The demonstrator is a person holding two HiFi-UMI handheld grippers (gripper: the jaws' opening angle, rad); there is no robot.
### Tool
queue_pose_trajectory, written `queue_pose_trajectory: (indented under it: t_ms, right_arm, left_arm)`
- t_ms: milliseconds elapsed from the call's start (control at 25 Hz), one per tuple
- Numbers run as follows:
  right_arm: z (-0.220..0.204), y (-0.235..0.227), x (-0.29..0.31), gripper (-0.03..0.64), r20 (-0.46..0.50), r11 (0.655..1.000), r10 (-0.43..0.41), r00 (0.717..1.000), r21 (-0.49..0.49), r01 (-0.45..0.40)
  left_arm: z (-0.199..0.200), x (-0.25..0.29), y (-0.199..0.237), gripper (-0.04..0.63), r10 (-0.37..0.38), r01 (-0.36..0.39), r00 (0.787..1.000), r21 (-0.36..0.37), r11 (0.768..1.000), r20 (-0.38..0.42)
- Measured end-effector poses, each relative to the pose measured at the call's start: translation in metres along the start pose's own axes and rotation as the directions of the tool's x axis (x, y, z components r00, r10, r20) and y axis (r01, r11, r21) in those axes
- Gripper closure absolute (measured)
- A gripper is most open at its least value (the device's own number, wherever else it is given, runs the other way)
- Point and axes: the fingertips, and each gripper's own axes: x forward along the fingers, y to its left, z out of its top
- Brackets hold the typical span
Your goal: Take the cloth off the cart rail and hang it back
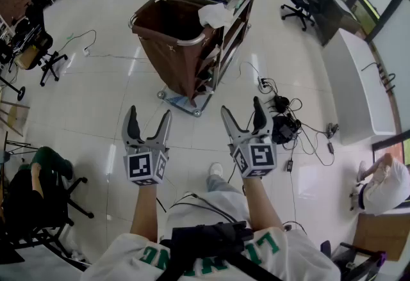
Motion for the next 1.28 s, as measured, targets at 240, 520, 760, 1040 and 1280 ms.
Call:
queue_pose_trajectory:
  t_ms: [240,520,760,1040,1280]
  right_arm:
    - [0.014,-0.059,0.039,0.201,-0.002,0.997,0.061,0.998,0.036,-0.061]
    - [-0.004,-0.058,0.096,0.201,-0.033,0.990,0.137,0.990,0.039,-0.135]
    - [-0.021,-0.066,0.149,0.210,-0.053,0.992,0.091,0.994,0.097,-0.085]
    - [-0.025,-0.078,0.214,0.215,-0.050,0.998,0.002,0.999,0.065,0.001]
    - [-0.027,-0.060,0.256,0.215,-0.050,0.998,0.057,0.997,0.020,-0.056]
  left_arm:
    - [0.004,0.029,-0.023,0.184,0.083,-0.083,0.996,-0.012,0.996,-0.031]
    - [0.006,0.078,-0.017,0.189,0.104,-0.104,0.995,0.002,0.995,-0.004]
    - [-0.005,0.136,0.015,0.189,0.074,-0.074,0.997,-0.028,0.997,-0.006]
    - [-0.014,0.210,0.057,0.189,-0.002,0.004,0.999,-0.069,0.998,0.036]
    - [-0.019,0.256,0.075,0.189,-0.077,0.079,0.996,-0.044,0.996,0.038]
